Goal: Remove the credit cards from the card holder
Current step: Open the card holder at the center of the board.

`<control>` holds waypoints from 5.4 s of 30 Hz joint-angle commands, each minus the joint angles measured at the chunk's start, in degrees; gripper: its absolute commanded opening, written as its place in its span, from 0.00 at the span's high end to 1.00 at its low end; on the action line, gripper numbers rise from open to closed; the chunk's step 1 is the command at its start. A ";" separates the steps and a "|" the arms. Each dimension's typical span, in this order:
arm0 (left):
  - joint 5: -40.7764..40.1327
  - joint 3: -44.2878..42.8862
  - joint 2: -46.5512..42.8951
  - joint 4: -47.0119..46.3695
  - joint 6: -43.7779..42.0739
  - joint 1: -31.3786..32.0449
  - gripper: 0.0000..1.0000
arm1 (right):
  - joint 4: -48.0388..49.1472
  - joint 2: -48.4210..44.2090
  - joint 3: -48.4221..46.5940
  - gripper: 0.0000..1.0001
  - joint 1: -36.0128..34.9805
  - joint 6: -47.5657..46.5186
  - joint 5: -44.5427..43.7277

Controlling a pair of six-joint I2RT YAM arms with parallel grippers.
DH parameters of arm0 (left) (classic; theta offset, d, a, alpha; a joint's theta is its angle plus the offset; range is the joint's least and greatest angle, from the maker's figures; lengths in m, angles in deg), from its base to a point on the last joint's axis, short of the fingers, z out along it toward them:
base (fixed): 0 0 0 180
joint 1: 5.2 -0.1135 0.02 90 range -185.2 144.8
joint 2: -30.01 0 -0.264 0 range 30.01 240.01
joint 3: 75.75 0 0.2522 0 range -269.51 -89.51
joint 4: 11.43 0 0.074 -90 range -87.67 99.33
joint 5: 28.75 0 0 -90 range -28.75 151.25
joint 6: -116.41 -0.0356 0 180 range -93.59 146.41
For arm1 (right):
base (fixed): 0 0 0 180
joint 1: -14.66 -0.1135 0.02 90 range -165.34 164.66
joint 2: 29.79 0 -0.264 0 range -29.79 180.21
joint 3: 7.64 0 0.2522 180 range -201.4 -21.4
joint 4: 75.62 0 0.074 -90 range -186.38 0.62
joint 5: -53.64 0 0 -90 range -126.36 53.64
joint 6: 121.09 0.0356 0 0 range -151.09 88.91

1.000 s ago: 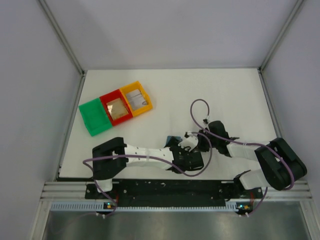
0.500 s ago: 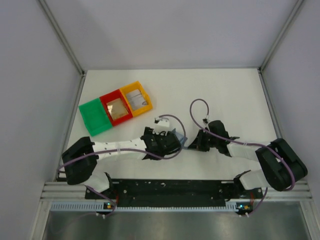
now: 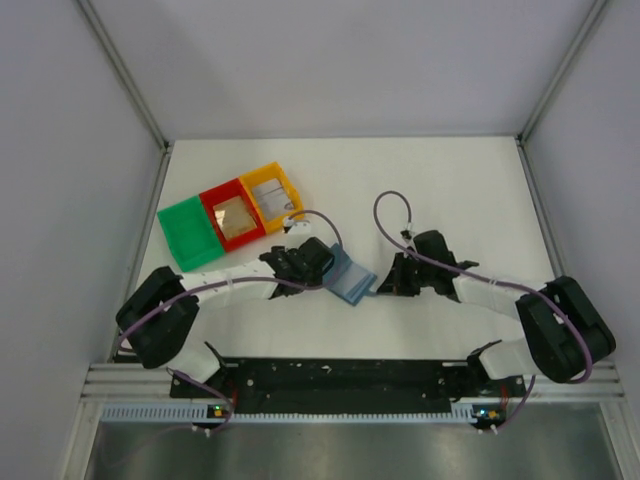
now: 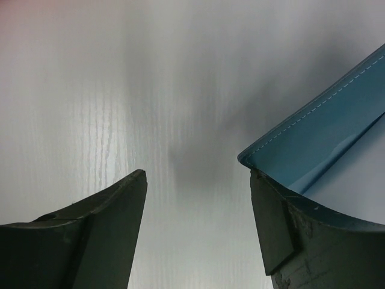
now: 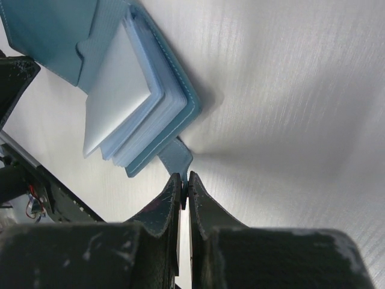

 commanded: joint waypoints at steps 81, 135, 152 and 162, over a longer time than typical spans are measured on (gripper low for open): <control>37.16 -7.03 11.87 -11.40 -6.23 -9.43 0.88 | -17.21 -6.12 -19.02 1.00 1.23 -5.66 5.33; 50.71 -8.42 11.96 -23.11 2.13 -9.09 0.51 | -37.43 -9.37 -24.47 0.38 3.44 -11.80 -30.37; 49.22 -7.01 12.14 -23.46 3.62 -9.09 0.71 | -35.76 -5.07 -34.15 0.43 -4.48 -14.71 -27.46; 51.85 -12.45 14.86 -26.45 4.59 -7.86 0.70 | -30.58 -7.96 -27.75 0.22 -5.10 -14.10 -18.22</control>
